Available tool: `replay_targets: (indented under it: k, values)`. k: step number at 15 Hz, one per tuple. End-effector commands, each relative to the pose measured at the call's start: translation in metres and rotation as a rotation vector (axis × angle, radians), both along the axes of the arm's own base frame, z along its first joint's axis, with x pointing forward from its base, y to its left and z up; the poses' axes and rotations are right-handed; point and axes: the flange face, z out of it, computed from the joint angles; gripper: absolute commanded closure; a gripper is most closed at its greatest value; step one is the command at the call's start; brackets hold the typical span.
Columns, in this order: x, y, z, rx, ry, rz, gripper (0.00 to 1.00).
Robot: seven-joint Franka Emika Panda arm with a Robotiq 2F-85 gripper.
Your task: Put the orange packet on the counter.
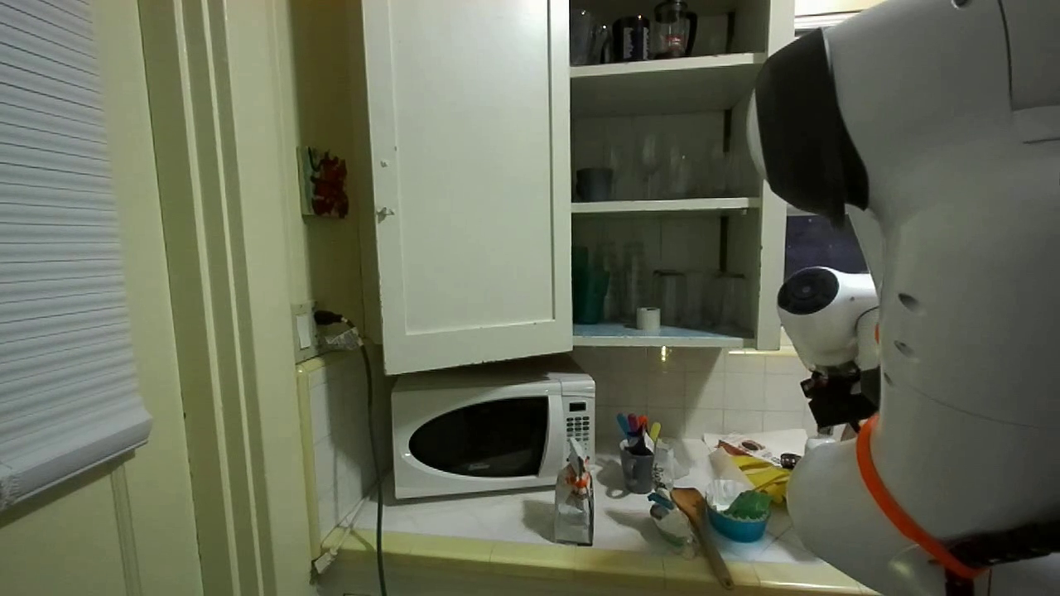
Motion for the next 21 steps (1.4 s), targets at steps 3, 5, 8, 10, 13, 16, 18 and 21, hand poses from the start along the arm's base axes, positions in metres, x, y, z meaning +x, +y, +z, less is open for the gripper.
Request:
replay_targets:
  k: [3,5,8,10,13,16,18,21]
  values:
    - [0.007,0.016,-0.029,-0.050,0.017,-0.008,0.99]
    - [0.005,0.014,-0.041,-0.073,0.031,-0.027,0.99]
    - [0.004,0.011,-0.063,-0.108,0.063,-0.041,0.99]
    - [0.002,0.009,-0.075,-0.104,0.096,-0.040,0.99]
    - [0.002,0.009,-0.071,-0.088,0.100,-0.039,0.97]
    - [0.006,0.011,-0.073,-0.103,0.077,-0.047,0.99]
    - [0.015,0.016,-0.082,-0.106,0.038,-0.070,0.99]
    - [0.028,0.026,-0.094,-0.130,-0.035,-0.105,0.99]
